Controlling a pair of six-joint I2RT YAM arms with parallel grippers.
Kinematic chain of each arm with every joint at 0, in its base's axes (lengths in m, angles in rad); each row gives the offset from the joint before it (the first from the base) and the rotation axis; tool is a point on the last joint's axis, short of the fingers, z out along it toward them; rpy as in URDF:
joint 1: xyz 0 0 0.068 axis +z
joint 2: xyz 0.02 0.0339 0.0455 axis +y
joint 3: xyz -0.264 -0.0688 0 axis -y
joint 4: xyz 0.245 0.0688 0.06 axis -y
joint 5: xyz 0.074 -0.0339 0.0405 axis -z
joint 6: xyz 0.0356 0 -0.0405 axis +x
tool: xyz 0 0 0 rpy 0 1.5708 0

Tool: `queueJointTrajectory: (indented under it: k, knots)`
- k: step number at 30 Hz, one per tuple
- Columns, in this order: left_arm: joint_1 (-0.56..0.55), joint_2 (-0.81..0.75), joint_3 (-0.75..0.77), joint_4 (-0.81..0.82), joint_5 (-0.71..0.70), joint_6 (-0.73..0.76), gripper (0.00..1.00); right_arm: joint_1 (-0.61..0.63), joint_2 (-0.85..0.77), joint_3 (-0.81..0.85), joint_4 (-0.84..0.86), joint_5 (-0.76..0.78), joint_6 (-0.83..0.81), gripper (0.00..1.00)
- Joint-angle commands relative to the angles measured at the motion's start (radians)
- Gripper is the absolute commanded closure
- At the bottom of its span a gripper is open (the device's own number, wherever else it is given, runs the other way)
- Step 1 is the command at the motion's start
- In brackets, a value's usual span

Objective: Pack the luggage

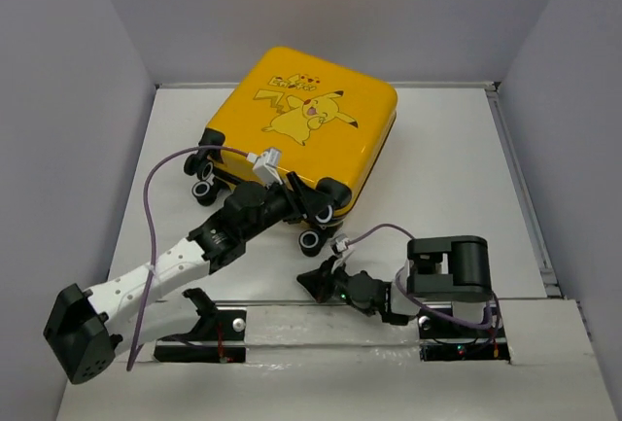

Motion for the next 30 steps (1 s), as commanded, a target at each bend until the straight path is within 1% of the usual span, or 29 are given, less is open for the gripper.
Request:
queueJointTrajectory:
  k: [1,4,5,6,7,8,9,10,11,12,13,14,15,16,17,18,19,20,21,22,23,26,28,29,30]
  knots:
    - [-0.122,0.102,0.154,0.338,-0.063,-0.054,0.94,0.007,-0.131,-0.151,0.336,0.092,0.083,0.93]
    - [-0.176,0.205,0.239,0.334,-0.069,-0.007,0.94,0.007,-0.208,-0.212,0.251,0.112,0.108,0.93]
    - [-0.179,0.220,0.288,0.319,-0.068,0.010,0.91,0.007,-0.269,-0.214,0.126,0.115,0.129,0.93]
    - [-0.179,0.225,0.311,0.252,-0.077,0.051,0.75,0.007,-0.298,-0.211,0.059,0.111,0.141,0.93]
    - [-0.179,0.221,0.369,0.196,-0.119,0.090,0.63,0.007,-0.326,-0.183,-0.078,0.108,0.125,0.93]
    - [-0.179,0.198,0.400,0.056,-0.196,0.183,0.40,0.007,-0.390,-0.168,-0.154,0.115,0.115,0.93]
    - [-0.179,0.184,0.423,-0.018,-0.240,0.229,0.31,0.007,-0.421,-0.152,-0.214,0.119,0.106,0.93]
    - [-0.172,0.164,0.466,-0.089,-0.290,0.265,0.23,0.007,-0.449,-0.123,-0.319,0.117,0.088,0.92]
    - [-0.164,0.118,0.483,-0.222,-0.377,0.292,0.15,0.007,-0.505,-0.106,-0.381,0.134,0.059,0.90]
    - [-0.155,0.092,0.497,-0.290,-0.409,0.346,0.13,0.007,-0.536,-0.091,-0.441,0.143,0.059,0.89]
    - [-0.123,0.066,0.526,-0.432,-0.480,0.357,0.11,0.007,-0.565,-0.070,-0.534,0.148,0.049,0.86]
    - [-0.104,0.041,0.537,-0.495,-0.480,0.365,0.10,0.007,-0.591,-0.057,-0.584,0.145,0.049,0.83]
    - [-0.081,-0.010,0.543,-0.566,-0.559,0.372,0.10,0.007,-0.643,-0.042,-0.639,0.143,0.052,0.80]
    - [-0.055,-0.037,0.538,-0.632,-0.599,0.365,0.09,0.007,-0.663,-0.019,-0.740,0.139,0.057,0.73]
    - [-0.023,-0.064,0.525,-0.689,-0.632,0.363,0.09,0.007,-0.680,-0.014,-0.771,0.131,0.059,0.68]
    - [0.049,-0.121,0.508,-0.767,-0.672,0.366,0.09,0.007,-0.705,-0.011,-0.809,0.105,0.054,0.63]
    - [0.087,-0.147,0.482,-0.804,-0.684,0.365,0.09,0.007,-0.716,-0.011,-0.822,0.093,0.057,0.55]
    - [0.126,-0.169,0.468,-0.866,-0.698,0.369,0.10,0.007,-0.723,-0.011,-0.833,0.059,0.057,0.54]
    - [0.158,-0.190,0.456,-0.888,-0.698,0.377,0.09,0.007,-0.731,-0.014,-0.836,0.059,0.057,0.50]
    - [0.205,-0.213,0.431,-0.907,-0.703,0.397,0.08,0.007,-0.740,-0.017,-0.836,0.019,0.056,0.48]
    - [0.225,-0.215,0.422,-0.922,-0.703,0.409,0.08,0.007,-0.743,-0.019,-0.836,0.004,0.052,0.47]
    - [0.250,-0.155,0.457,-0.965,-0.678,0.435,0.04,0.007,-0.765,-0.037,-0.836,-0.016,0.046,0.42]
    - [0.261,-0.103,0.451,-0.979,-0.703,0.457,0.01,0.007,-0.788,-0.045,-0.851,-0.035,0.033,0.39]
    - [0.275,-0.088,0.440,-0.976,-0.692,0.460,0.01,0.007,-0.798,-0.048,-0.856,-0.038,0.028,0.38]
    - [0.290,-0.066,0.437,-0.930,-0.610,0.525,0.01,0.007,-0.824,-0.053,-0.859,-0.041,0.020,0.35]
